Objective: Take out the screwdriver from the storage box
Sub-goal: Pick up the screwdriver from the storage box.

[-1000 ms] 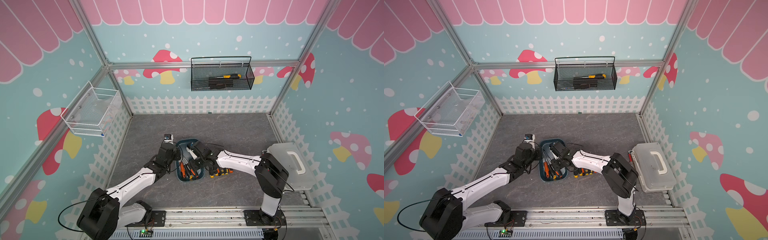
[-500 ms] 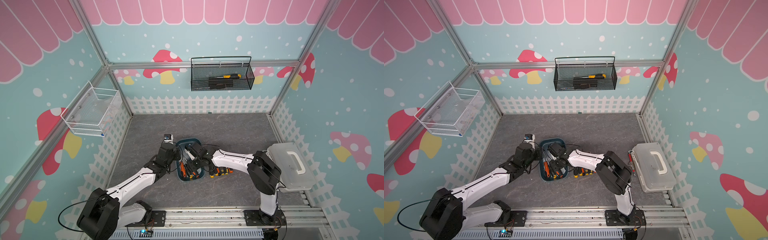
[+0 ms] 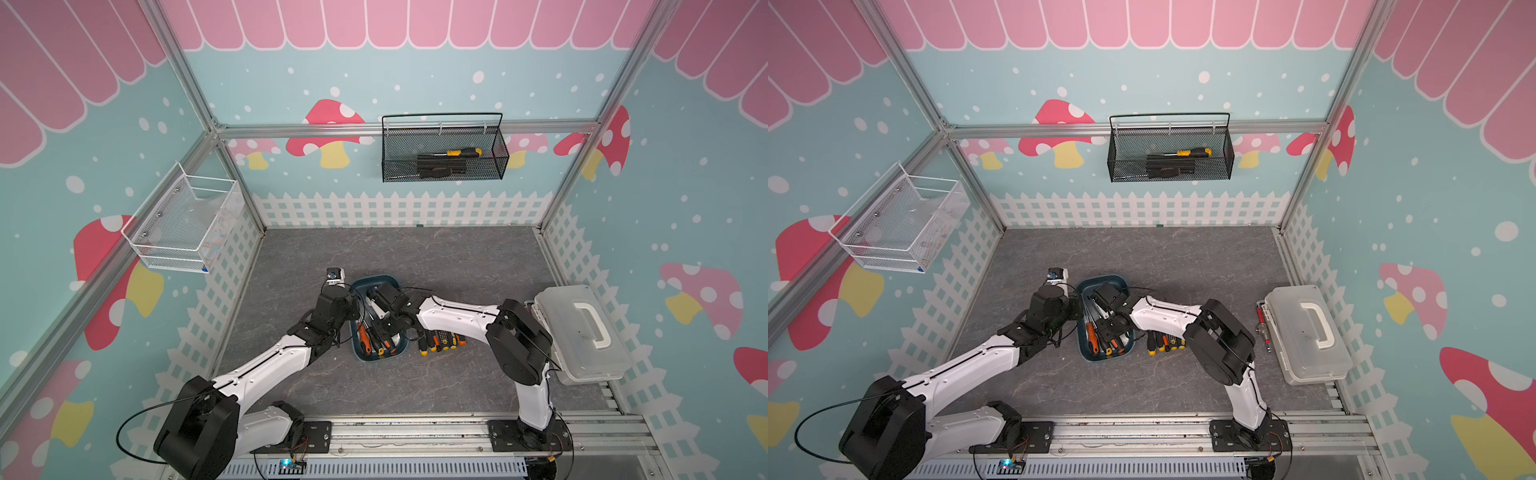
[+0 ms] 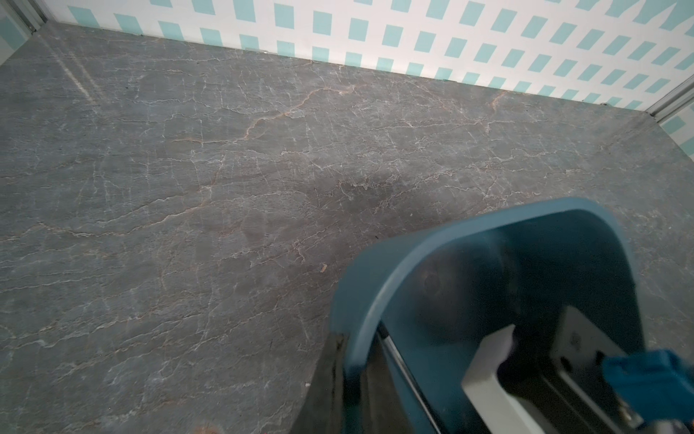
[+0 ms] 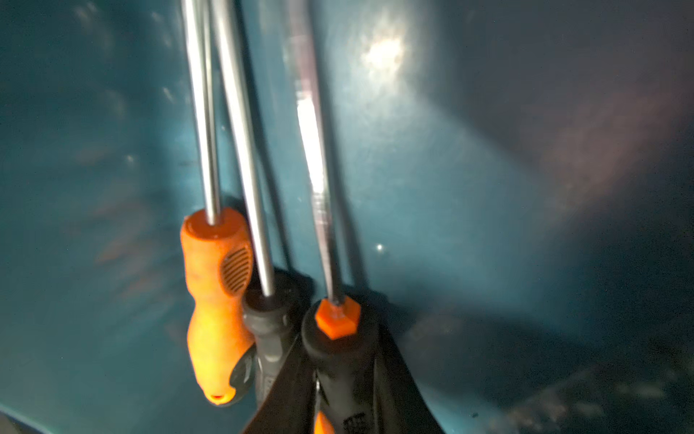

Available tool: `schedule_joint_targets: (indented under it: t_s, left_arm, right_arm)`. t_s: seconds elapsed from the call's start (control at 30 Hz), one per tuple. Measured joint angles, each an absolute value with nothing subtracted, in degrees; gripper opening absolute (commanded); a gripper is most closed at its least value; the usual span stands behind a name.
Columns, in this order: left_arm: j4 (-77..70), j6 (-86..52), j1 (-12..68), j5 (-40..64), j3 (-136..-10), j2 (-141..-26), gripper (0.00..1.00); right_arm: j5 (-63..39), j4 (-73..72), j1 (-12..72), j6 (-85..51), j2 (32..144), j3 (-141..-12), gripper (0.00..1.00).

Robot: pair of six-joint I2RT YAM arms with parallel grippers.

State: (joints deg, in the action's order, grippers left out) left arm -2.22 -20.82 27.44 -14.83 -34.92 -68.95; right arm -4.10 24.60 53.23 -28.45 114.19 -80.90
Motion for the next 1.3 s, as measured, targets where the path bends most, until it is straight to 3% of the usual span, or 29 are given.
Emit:
schedule_joint_targets:
  t_s: [0.17,0.3,0.83,1.3]
  left_arm:
    - [-2.2,-20.8,27.4,-15.0,-34.9,-68.8,0.0]
    - [-2.3,-20.8,27.4,-15.0,-34.9,-68.7,0.0]
    - [-2.4,-20.8,27.6,-14.1,-34.9,-68.6,0.0]
    - [-2.4,-20.8,27.6,-14.1,-34.9,-68.6,0.0]
  right_arm:
    - [-4.2,24.3,53.2,-28.5,114.1,-80.9,0.05]
    - [-4.3,21.6,53.2,-28.6,112.7,-78.4,0.0]
    - [-5.7,12.2,52.1,-28.6,99.9,-66.8,0.0]
    - [-5.6,15.4,49.9,-28.4,82.2,-61.2,0.0]
